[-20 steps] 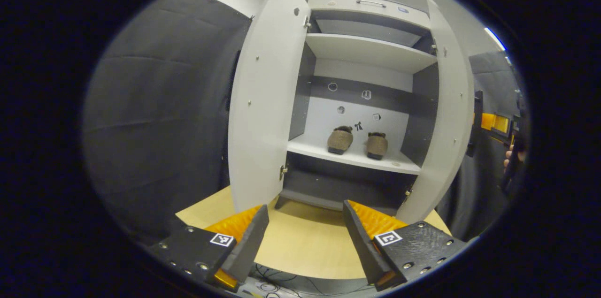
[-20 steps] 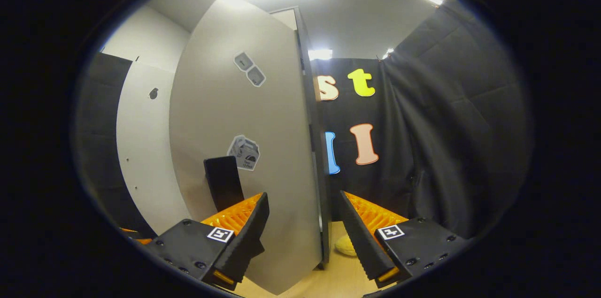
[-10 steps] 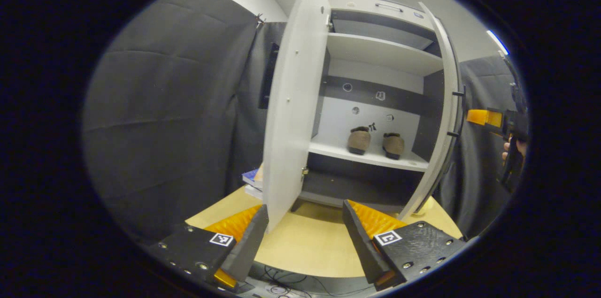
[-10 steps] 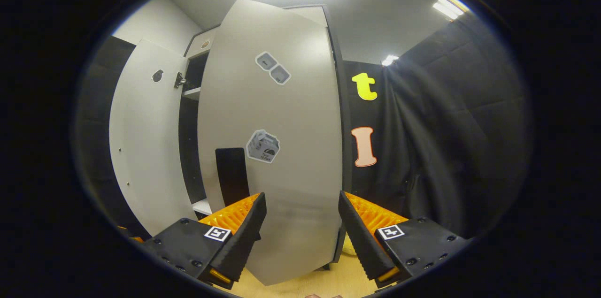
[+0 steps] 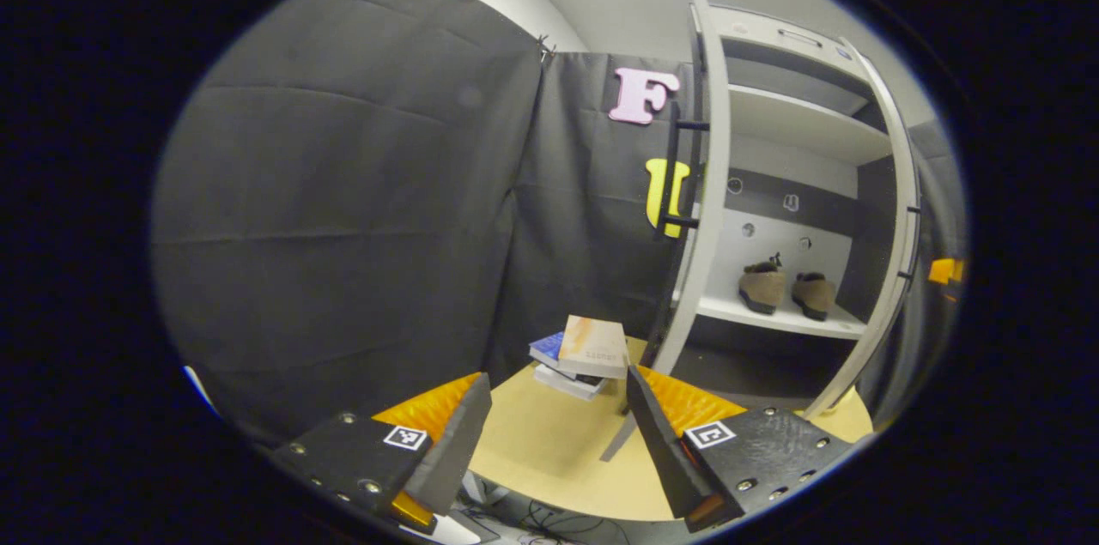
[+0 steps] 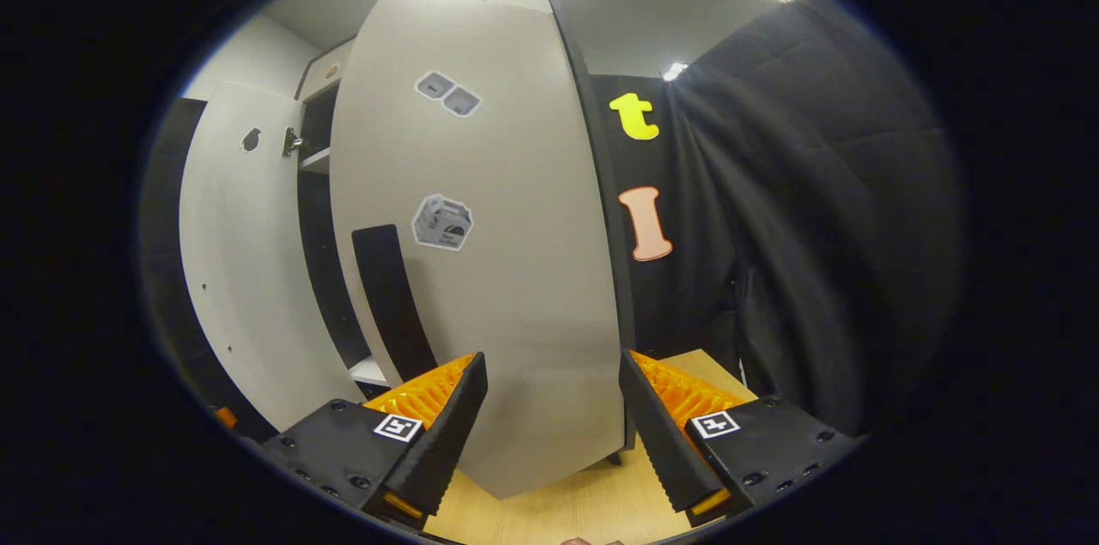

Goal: Grab one shoe with the right hand and put it into the shoe cabinet, grab the other shoe with the left hand and put it into the shoe cabinet; then close the right door with the right hand and the left door with the left hand.

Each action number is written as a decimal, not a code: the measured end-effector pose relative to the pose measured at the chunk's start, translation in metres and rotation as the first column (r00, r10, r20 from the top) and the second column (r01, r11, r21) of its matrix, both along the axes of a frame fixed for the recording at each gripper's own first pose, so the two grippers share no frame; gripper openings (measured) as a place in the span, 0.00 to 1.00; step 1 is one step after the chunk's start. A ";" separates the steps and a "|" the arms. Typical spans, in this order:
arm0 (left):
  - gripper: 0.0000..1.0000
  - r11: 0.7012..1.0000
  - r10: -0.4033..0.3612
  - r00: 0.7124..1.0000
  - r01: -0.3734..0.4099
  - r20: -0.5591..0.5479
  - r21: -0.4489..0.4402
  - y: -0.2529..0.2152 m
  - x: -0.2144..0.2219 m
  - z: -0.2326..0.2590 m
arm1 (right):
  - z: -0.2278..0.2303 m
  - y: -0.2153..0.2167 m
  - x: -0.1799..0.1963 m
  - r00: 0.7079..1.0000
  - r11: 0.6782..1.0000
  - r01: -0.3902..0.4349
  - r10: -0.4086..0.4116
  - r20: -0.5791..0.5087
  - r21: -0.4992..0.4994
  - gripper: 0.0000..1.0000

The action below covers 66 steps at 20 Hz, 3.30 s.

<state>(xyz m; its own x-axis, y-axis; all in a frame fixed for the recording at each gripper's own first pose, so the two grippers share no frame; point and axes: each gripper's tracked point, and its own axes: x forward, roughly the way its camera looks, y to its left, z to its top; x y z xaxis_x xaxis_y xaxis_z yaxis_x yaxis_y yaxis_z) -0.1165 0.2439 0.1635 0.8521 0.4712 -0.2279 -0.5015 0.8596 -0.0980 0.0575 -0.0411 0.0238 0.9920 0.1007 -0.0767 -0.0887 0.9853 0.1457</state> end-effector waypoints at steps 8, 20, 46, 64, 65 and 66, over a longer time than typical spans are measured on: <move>0.98 0.990 -0.118 0.988 0.109 0.099 0.091 0.038 0.059 0.060 | -0.048 -0.006 -0.013 0.994 0.998 0.058 -0.057 -0.098 0.007 0.98; 0.92 0.913 -0.404 0.884 0.372 0.237 0.169 0.043 0.157 0.130 | -0.043 -0.015 -0.035 0.992 0.993 0.111 -0.112 -0.059 -0.032 0.98; 0.97 0.799 -0.589 0.808 0.581 0.006 0.157 -0.128 0.205 0.106 | -0.066 -0.064 -0.049 0.987 0.997 0.075 -0.074 -0.144 0.004 0.98; 0.98 0.966 -0.258 0.955 0.260 0.150 0.003 -0.126 0.084 0.111 | -0.045 -0.095 -0.026 0.993 0.992 -0.107 0.102 -0.066 -0.070 0.98; 0.98 0.967 -0.252 0.958 0.253 0.140 0.011 -0.126 0.070 0.108 | -0.048 -0.089 -0.027 0.990 0.989 -0.125 0.119 -0.070 -0.078 0.98; 0.97 0.967 -0.255 0.959 0.254 0.123 0.025 -0.127 0.058 0.105 | -0.051 -0.085 -0.028 0.988 0.987 -0.140 0.134 -0.078 -0.084 0.92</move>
